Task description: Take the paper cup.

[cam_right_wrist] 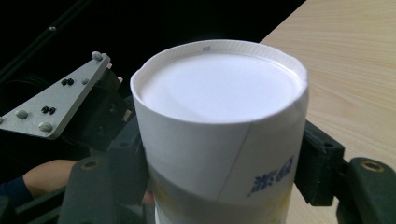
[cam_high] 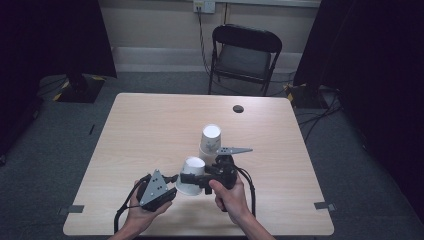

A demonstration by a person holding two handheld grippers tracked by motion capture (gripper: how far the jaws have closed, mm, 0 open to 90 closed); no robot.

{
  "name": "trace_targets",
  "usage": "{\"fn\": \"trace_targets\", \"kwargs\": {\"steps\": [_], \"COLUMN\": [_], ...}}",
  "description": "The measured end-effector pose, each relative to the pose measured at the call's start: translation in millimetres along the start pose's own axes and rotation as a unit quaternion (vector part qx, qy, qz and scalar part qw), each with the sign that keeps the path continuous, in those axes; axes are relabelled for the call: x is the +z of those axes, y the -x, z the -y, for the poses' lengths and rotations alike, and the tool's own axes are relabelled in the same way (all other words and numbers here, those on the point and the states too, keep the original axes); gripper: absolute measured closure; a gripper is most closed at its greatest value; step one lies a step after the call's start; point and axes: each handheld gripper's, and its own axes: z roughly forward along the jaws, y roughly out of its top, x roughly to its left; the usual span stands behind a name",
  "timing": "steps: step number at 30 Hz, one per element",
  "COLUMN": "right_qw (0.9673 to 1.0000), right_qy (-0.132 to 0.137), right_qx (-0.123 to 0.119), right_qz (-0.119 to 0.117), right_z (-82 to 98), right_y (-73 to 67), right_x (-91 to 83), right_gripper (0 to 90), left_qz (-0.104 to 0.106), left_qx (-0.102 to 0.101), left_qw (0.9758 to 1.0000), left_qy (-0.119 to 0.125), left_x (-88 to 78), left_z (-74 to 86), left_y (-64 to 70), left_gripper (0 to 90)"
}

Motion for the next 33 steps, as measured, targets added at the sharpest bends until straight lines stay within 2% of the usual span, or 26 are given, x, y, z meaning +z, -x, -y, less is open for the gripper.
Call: {"fn": "trace_targets", "kwargs": {"steps": [6, 18, 27, 29, 33], "right_qw": [1.0000, 0.9994, 0.9994, 0.9990, 0.9981], "right_qy": [-0.005, -0.015, 0.002, 0.009, 0.014], "right_qx": [-0.007, -0.028, -0.032, -0.041, -0.057], "right_qz": [0.000, 0.010, 0.009, 0.012, 0.020], "right_z": [0.8, 1.8, -1.4, -2.2, -3.9], "right_y": [0.2, -0.9, 0.6, 0.0, -0.7], "right_x": [0.5, 3.1, -6.4, -8.8, -13.2], "right_gripper": [29.9, 21.2, 16.3, 15.5, 14.6], "left_qz": [0.010, 0.025, 0.036, 0.038, 0.050], "left_qx": [-0.016, -0.023, -0.040, -0.046, -0.045], "left_qw": [0.9998, 0.9994, 0.9985, 0.9982, 0.9976], "left_qy": [-0.001, -0.011, -0.012, -0.010, -0.014], "left_x": [-0.4, 0.0, -1.9, -2.4, -3.6], "left_z": [1.4, 2.0, 3.1, 3.0, 3.7], "left_y": [-3.9, -6.3, -13.2, -14.4, -15.0], "left_gripper": [84.1, 85.7, 85.8, 85.8, 85.8]}}
